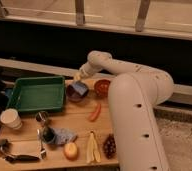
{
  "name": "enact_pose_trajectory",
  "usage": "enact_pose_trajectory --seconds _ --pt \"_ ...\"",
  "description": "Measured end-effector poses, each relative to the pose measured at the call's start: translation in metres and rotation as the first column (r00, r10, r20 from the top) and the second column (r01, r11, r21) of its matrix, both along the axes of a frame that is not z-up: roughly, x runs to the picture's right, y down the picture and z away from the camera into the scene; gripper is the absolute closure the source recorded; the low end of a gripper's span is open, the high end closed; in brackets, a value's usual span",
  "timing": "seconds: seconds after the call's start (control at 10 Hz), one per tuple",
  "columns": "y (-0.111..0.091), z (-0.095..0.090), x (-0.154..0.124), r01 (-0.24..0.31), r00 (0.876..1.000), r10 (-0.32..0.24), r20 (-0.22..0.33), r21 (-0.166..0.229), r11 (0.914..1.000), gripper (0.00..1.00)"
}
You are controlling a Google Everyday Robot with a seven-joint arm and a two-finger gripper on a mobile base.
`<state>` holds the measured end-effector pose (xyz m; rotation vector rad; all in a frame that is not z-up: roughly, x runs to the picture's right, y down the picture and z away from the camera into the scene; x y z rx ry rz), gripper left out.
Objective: Wipe purple bowl with sponge
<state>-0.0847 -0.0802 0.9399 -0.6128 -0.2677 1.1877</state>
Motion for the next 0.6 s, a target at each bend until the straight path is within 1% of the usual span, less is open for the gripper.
enact_pose_trajectory --seconds 0.2,0.3,0.5,0.6 --pt "-0.006 0.005 -0.02 0.022 1.0 -0.022 0.017 0.006 0.9997 1.0" --pt "-0.005 0.005 -0.029 0.032 0.999 -0.032 0.032 0.001 0.9995 1.0" --pt "0.009 -0.001 -0.033 0.04 0.998 -0.039 0.049 -0.014 0.9991 1.0" --pt "0.015 -0.007 -0.028 0.04 0.998 -0.039 0.046 -0.02 0.999 1.0"
